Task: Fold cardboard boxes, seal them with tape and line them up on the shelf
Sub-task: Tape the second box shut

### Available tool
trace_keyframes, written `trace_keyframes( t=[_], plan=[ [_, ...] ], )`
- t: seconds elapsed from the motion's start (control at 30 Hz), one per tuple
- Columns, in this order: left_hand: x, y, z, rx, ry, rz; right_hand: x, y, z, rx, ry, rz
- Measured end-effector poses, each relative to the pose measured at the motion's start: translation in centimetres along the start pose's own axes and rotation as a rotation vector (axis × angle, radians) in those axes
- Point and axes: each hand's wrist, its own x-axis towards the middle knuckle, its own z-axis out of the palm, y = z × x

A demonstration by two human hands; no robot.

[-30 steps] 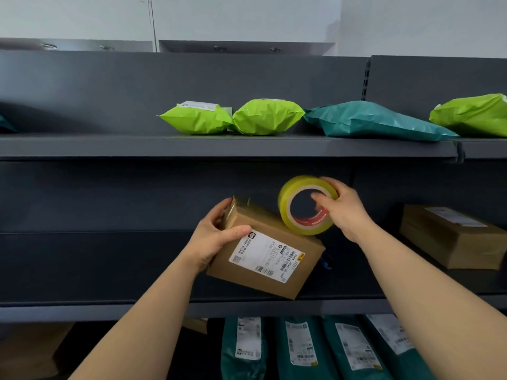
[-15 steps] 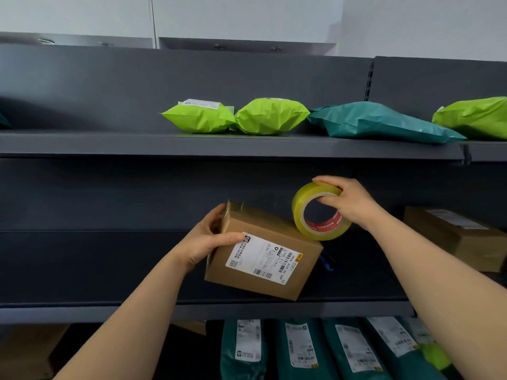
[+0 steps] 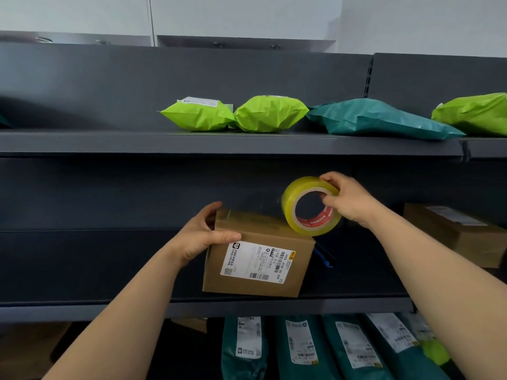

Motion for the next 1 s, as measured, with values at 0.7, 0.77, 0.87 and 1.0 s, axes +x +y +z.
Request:
trace_keyframes(
  t=[0.7,0.77,0.87,1.0],
  plan=[
    [-1.1,-4.1,0.2,-0.164,0.043,-0.002,-0.7,8.5,3.4,-0.315,-0.071,-0.006],
    [-1.1,-4.1,0.3,-0.171,0.045,0.001,-0.4,8.3,3.2,-0.314,-0.056,-0.023],
    [-1.0,-4.2,0.2,-0.173,0.043,0.006,0.3,7.1,2.1,-0.342,-0.014,-0.092],
    [-1.0,-4.3,0.3,-0.173,0.040,0.016,1.0,5.8,0.9,-0.351,0.009,-0.133]
  ],
)
